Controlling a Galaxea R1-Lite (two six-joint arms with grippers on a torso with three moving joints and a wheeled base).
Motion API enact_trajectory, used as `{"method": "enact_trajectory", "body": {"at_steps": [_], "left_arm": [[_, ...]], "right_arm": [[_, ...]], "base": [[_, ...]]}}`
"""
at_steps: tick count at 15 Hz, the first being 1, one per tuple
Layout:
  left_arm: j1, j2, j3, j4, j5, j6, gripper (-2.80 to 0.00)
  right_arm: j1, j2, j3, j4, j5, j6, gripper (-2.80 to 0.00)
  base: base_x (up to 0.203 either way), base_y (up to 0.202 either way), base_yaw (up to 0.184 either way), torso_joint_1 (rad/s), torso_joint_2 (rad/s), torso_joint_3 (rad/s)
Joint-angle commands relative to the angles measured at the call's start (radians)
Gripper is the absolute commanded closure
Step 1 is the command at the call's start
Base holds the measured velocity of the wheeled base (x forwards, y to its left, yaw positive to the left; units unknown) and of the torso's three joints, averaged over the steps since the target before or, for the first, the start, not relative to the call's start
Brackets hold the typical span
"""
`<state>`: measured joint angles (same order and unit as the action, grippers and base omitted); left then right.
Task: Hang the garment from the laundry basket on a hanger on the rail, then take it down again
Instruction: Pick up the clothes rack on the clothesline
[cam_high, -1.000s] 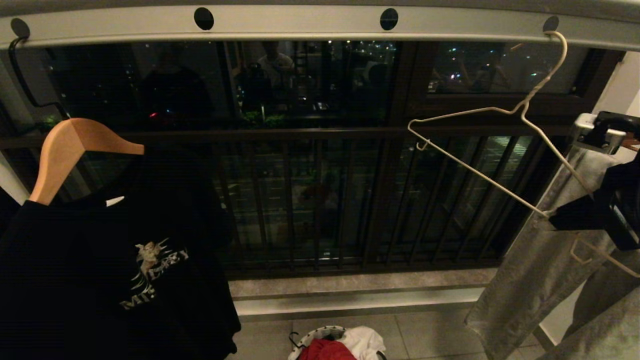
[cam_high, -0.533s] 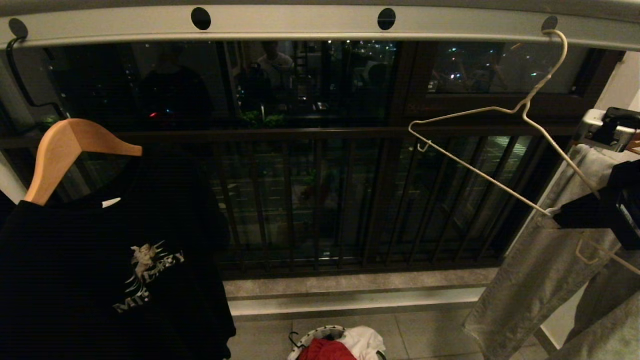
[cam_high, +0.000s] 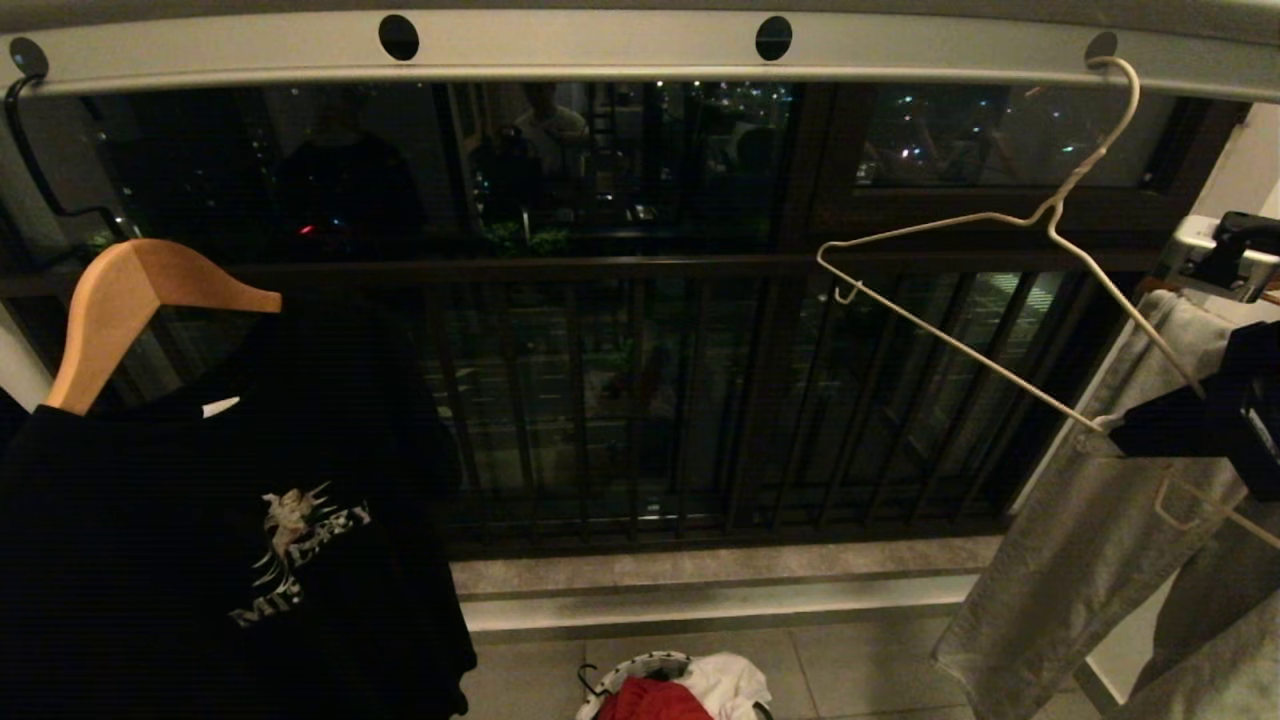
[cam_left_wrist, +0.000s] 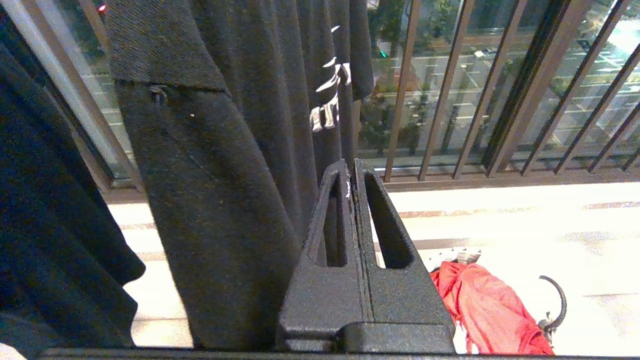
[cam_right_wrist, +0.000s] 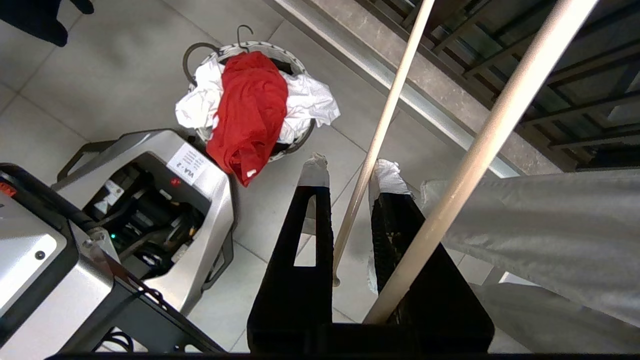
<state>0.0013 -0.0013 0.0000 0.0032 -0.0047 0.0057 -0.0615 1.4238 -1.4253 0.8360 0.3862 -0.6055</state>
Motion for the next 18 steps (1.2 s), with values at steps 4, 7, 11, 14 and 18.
{"method": "enact_trajectory", "body": {"at_steps": [4, 7, 11, 14, 18], "left_arm": [[0.000, 0.000, 0.002, 0.000, 0.000, 0.000, 0.00], [0.000, 0.000, 0.002, 0.000, 0.000, 0.000, 0.00], [0.000, 0.000, 0.002, 0.000, 0.000, 0.000, 0.00], [0.000, 0.000, 0.002, 0.000, 0.000, 0.000, 0.00], [0.000, 0.000, 0.002, 0.000, 0.000, 0.000, 0.00]], "right_arm": [[0.000, -0.021, -0.001, 0.005, 0.002, -0.003, 0.00], [0.000, -0.031, -0.001, 0.005, 0.011, 0.000, 0.00], [0.001, -0.047, 0.000, 0.005, 0.016, 0.010, 0.00], [0.002, -0.059, 0.000, 0.005, 0.017, 0.012, 0.00], [0.003, -0.066, -0.001, 0.005, 0.020, 0.013, 0.00]], "base": [[0.000, 0.000, 0.000, 0.000, 0.00, 0.000], [0.000, 0.000, 0.000, 0.000, 0.00, 0.000], [0.000, 0.000, 0.000, 0.000, 0.00, 0.000], [0.000, 0.000, 0.000, 0.000, 0.00, 0.000], [0.000, 0.000, 0.000, 0.000, 0.00, 0.000]]}}
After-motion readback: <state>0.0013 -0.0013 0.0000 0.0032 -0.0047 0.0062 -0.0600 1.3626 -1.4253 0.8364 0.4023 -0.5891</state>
